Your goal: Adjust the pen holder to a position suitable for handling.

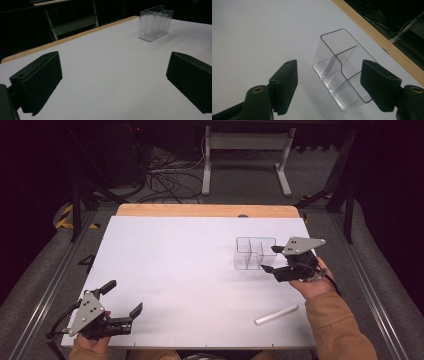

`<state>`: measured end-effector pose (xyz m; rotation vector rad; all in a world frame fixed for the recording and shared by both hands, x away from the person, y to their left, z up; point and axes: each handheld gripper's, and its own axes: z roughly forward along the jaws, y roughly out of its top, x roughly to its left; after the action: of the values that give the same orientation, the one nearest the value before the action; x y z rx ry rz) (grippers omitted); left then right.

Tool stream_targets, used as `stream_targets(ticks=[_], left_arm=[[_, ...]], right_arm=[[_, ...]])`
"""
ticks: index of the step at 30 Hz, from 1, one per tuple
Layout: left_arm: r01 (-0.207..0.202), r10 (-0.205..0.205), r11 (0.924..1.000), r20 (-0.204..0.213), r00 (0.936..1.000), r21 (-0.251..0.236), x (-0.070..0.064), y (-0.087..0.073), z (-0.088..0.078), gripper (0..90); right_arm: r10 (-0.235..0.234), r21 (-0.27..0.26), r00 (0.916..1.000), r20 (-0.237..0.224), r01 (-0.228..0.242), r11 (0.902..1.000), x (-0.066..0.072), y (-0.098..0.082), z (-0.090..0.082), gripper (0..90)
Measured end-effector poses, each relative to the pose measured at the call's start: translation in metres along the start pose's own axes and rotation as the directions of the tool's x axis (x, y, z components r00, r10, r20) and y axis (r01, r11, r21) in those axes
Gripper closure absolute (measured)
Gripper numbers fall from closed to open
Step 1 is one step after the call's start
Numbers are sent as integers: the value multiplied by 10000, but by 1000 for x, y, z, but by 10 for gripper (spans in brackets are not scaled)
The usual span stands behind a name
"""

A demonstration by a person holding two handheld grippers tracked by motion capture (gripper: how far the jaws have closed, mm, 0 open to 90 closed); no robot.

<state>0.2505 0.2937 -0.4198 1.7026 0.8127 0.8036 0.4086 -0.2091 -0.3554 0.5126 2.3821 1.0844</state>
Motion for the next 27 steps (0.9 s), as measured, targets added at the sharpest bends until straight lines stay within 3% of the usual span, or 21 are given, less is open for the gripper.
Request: stream_targets(ticks=[4, 11, 15, 27], left_arm=[[29, -29, 10000, -68, 10000, -16, 0, -1, -2, 10], [73, -73, 10000, -162, 9998, 0, 1, -2, -5, 10], [109, -109, 9999, -169, 9998, -5, 1, -2, -6, 10], [130, -130, 9999, -155, 9998, 3, 2, -2, -6, 10]], right_arm=[[-344, 417, 9994, -37, 345, 9985, -6, 5, 10, 343], [-541, 895, 9985, -109, 549, 9945, -13, 10, 26, 373], [-948, 1343, 9953, -205, 967, 9862, -17, 14, 36, 414], [-1199, 2148, 9921, -356, 1248, 9687, -24, 12, 60, 492]])
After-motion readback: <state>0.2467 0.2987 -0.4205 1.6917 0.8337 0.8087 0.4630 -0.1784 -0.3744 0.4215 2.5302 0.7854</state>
